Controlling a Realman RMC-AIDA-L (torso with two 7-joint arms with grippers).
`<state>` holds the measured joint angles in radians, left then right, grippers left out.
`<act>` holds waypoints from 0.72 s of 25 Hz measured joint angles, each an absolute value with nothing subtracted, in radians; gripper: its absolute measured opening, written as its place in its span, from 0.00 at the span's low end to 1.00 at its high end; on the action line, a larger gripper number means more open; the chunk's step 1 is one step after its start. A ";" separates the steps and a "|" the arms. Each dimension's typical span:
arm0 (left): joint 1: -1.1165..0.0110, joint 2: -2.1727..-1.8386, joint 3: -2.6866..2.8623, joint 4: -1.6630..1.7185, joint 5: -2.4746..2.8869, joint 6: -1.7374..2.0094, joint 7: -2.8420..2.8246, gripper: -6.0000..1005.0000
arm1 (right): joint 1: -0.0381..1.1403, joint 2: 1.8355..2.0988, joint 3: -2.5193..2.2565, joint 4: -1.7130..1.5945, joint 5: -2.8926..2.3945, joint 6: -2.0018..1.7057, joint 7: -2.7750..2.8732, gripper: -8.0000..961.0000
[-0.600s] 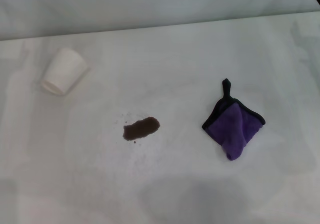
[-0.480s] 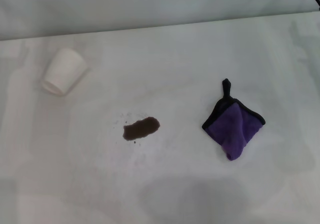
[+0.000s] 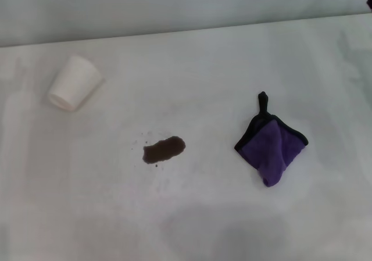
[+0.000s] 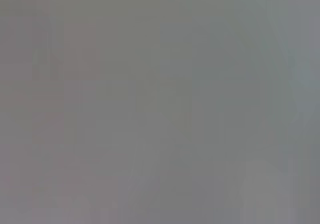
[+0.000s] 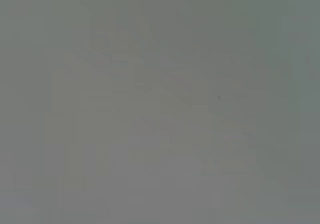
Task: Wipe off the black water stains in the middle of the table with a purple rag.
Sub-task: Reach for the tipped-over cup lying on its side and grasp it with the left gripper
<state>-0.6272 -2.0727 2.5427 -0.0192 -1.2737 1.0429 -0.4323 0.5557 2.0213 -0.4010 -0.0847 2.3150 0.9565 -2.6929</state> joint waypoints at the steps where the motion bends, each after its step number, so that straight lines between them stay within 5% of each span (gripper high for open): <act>1: -0.614 -2.073 2.542 -0.015 -1.280 1.044 -0.436 0.82 | 0.550 2.021 -0.408 -0.077 2.315 0.970 -2.693 0.83; 12: -0.542 -2.064 2.553 0.028 -1.238 1.144 -0.535 0.82 | 0.508 2.020 -0.450 -0.005 2.313 1.081 -2.692 0.83; 18: -0.614 -1.954 2.554 -0.016 -0.924 1.188 -0.964 0.80 | 0.496 2.019 -0.482 -0.003 2.313 1.119 -2.691 0.83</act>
<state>-0.6144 -1.9536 2.5542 -0.0162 -0.9240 1.1884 -0.9638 0.4958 2.0192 -0.4818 -0.0029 2.3131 1.1188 -2.6908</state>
